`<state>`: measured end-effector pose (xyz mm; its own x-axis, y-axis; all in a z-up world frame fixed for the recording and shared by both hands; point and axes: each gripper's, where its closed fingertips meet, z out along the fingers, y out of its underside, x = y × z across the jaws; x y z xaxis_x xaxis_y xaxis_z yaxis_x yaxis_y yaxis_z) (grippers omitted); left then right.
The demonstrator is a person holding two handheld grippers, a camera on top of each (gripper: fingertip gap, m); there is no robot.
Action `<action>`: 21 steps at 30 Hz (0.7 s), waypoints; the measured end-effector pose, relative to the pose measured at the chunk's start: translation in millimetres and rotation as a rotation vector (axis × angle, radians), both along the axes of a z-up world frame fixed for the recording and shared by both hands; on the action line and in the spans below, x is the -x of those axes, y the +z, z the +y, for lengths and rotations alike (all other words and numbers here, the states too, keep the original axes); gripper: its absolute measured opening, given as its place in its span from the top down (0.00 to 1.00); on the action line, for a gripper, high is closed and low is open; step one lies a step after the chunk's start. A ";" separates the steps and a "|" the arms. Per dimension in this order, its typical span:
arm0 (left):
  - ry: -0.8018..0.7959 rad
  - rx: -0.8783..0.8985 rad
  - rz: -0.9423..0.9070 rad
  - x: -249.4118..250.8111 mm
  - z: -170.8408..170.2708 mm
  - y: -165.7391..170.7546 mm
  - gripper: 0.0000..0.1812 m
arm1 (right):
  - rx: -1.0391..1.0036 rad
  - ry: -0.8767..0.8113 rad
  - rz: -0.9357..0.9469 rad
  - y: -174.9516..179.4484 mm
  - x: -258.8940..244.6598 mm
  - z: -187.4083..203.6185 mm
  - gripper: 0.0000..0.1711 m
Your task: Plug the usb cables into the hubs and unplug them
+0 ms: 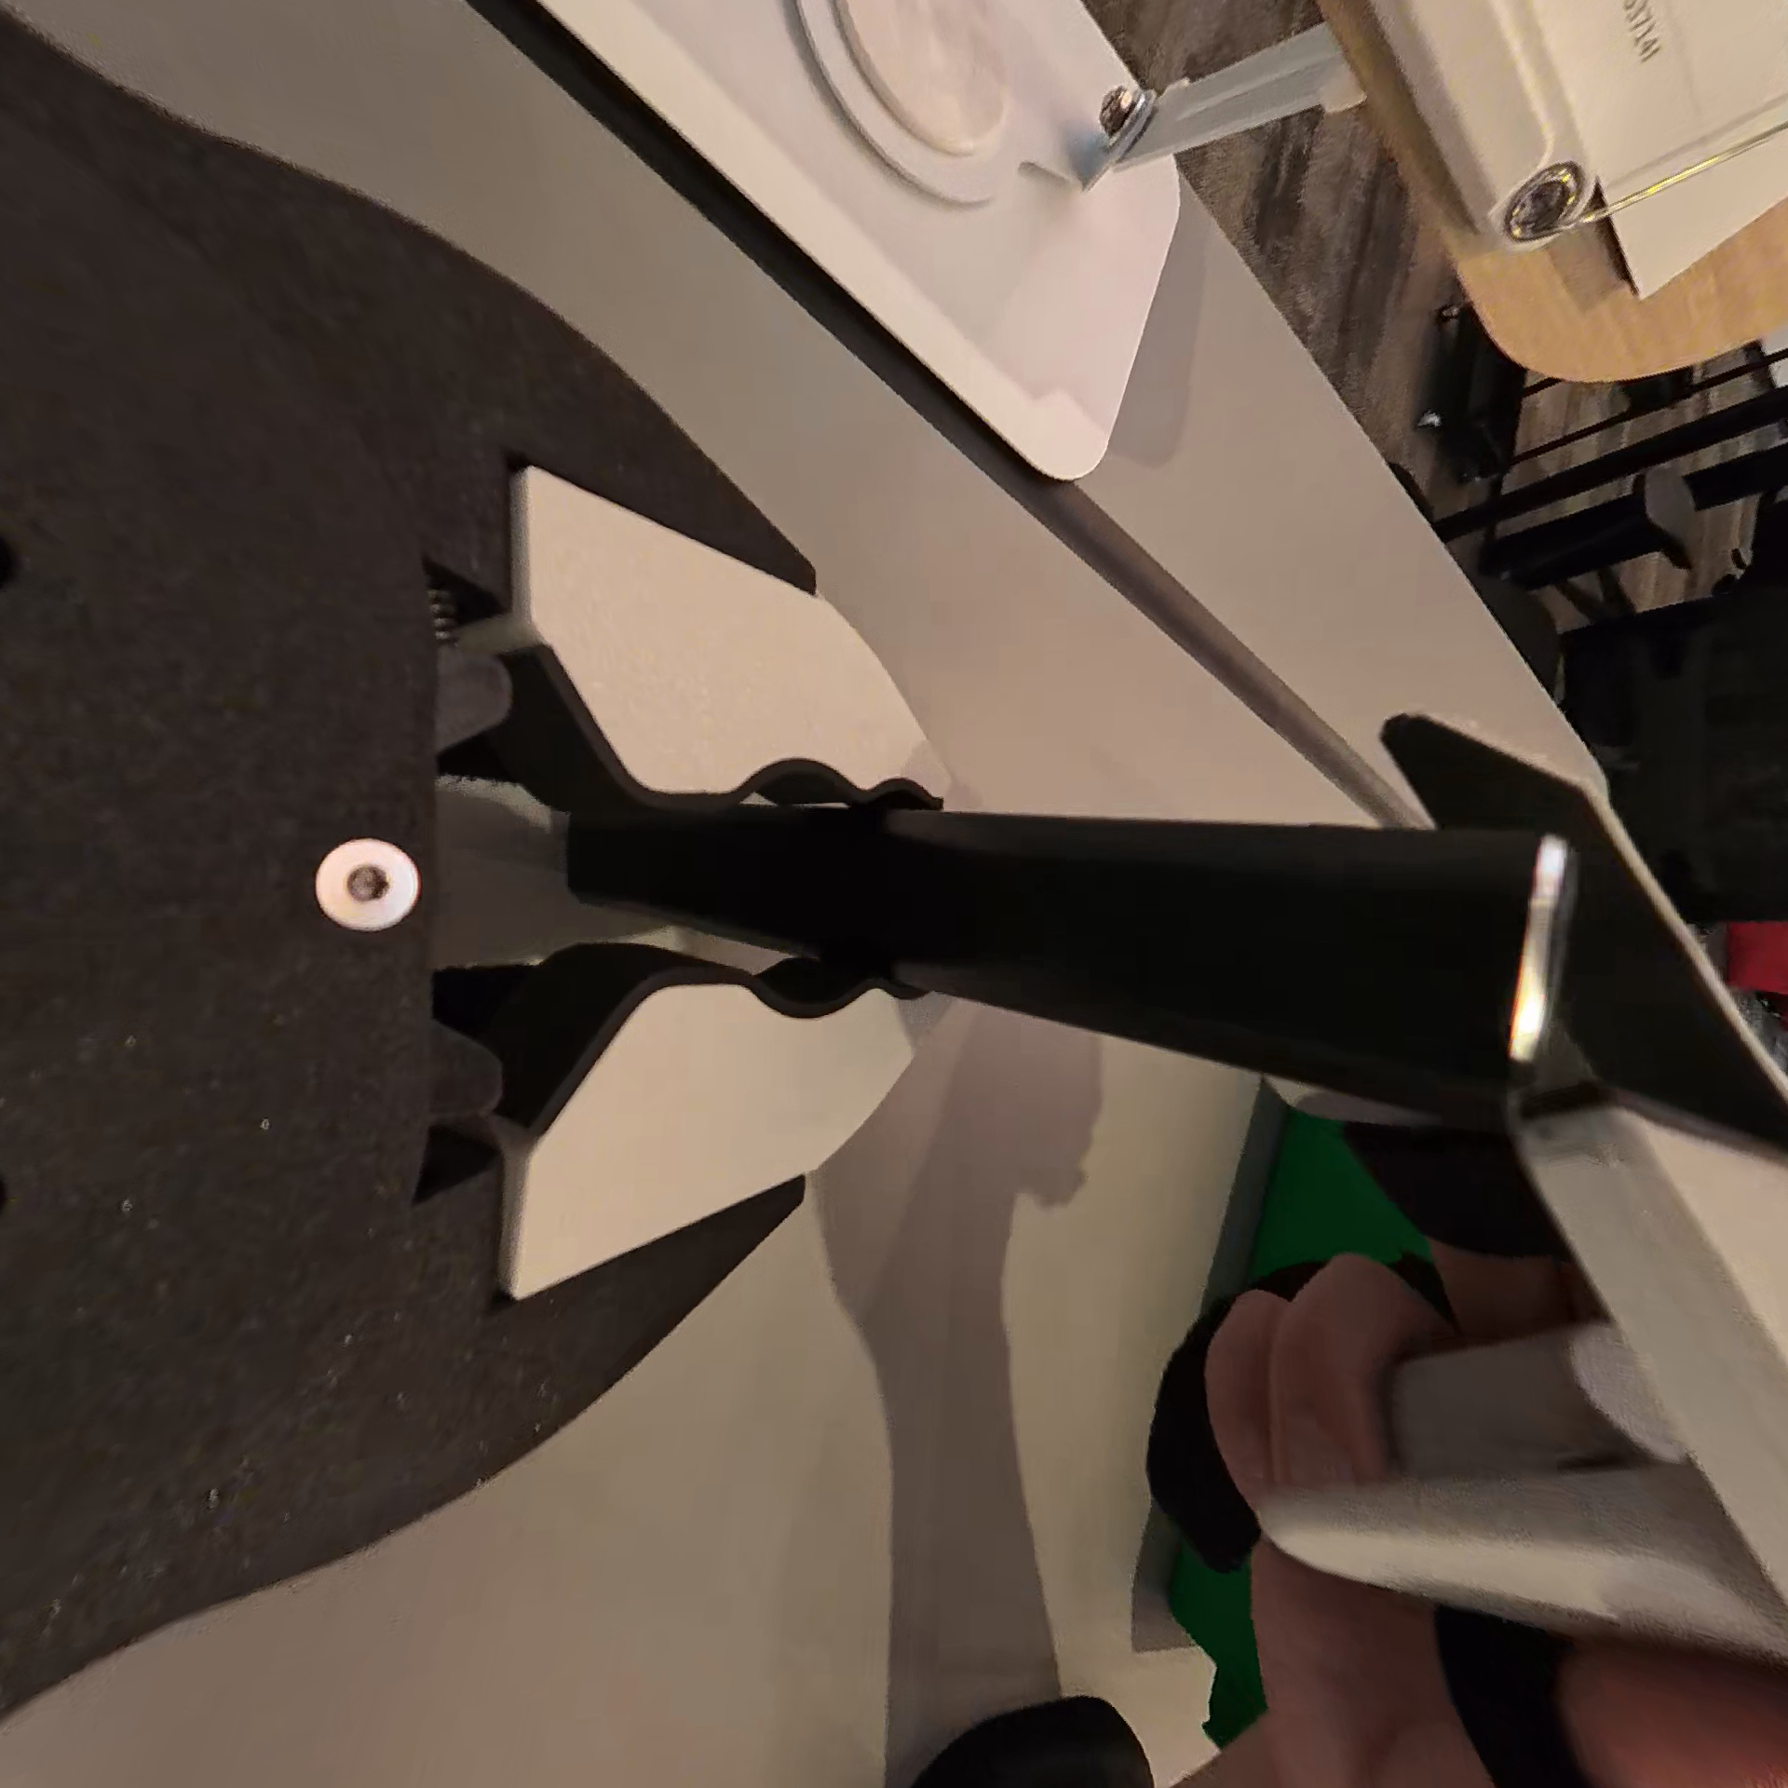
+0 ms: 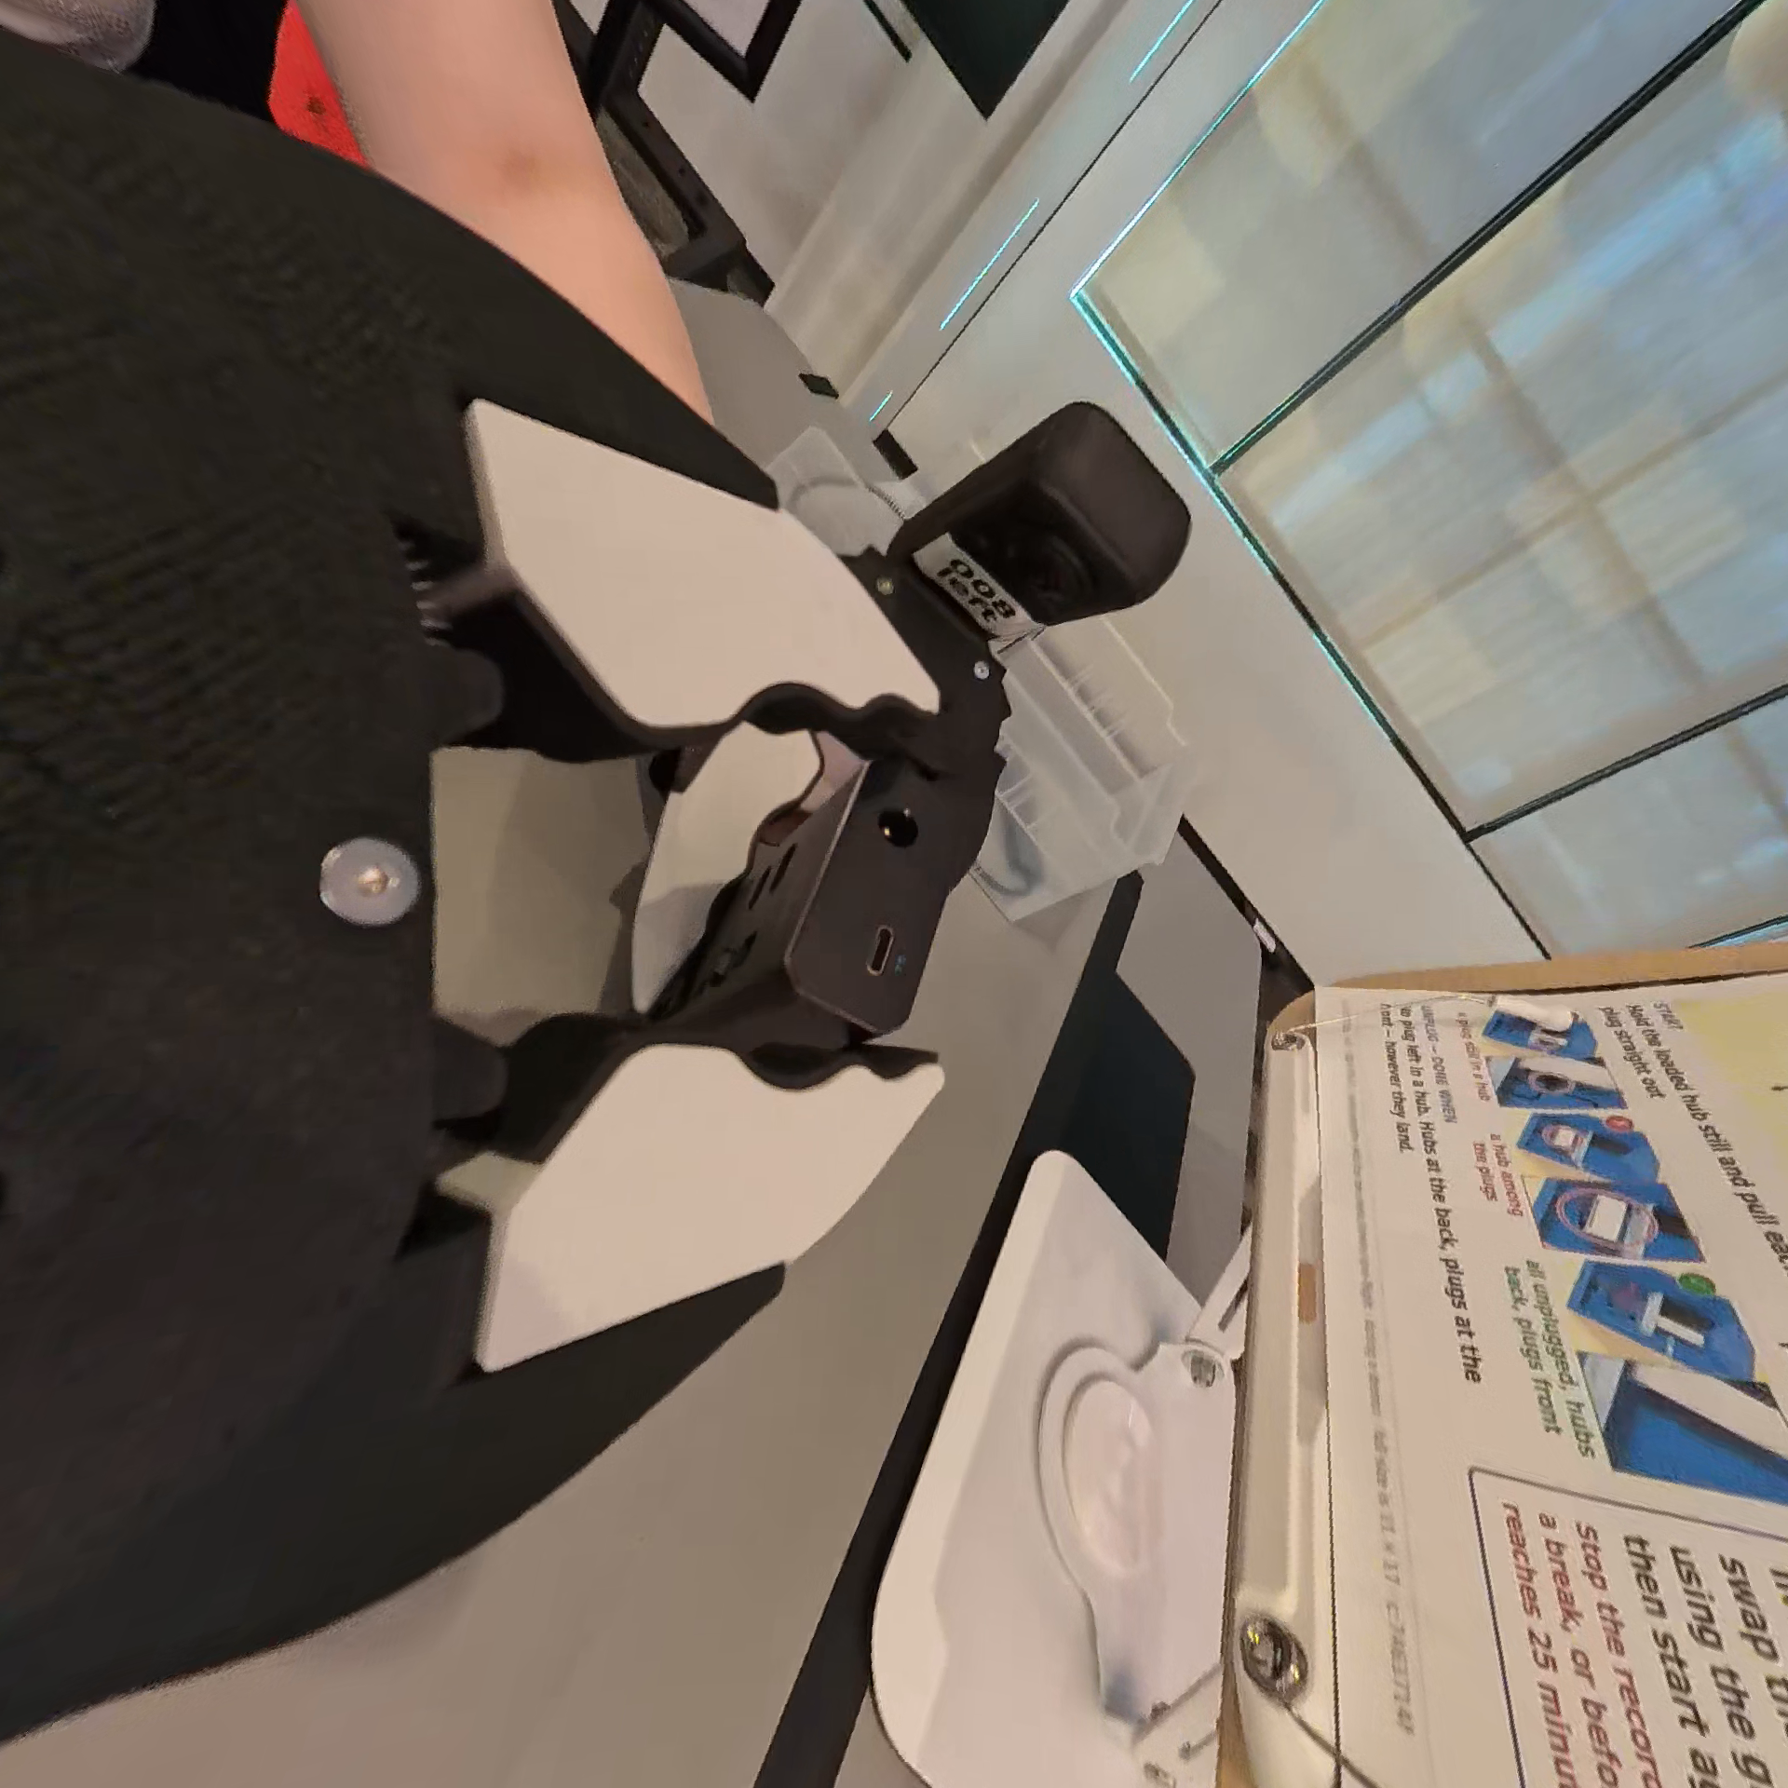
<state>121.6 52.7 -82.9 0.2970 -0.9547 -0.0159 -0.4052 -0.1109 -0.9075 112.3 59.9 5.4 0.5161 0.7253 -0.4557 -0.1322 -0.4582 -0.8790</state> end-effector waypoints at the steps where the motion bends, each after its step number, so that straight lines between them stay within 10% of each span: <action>1: -0.004 -0.006 -0.001 0.6 0.1 0.0 0.85 | -0.002 0.001 0.008 0.9 1.6 -0.5 0.63; 21: -0.117 0.077 -0.099 9.5 -1.7 -14.8 0.76 | 0.016 0.157 0.200 6.4 22.1 -12.3 0.55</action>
<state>112.2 51.0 -97.7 0.1804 -0.9802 0.0821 -0.3280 -0.1386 -0.9344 90.2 47.6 11.8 0.2962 0.7816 -0.5491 -0.2285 -0.5002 -0.8352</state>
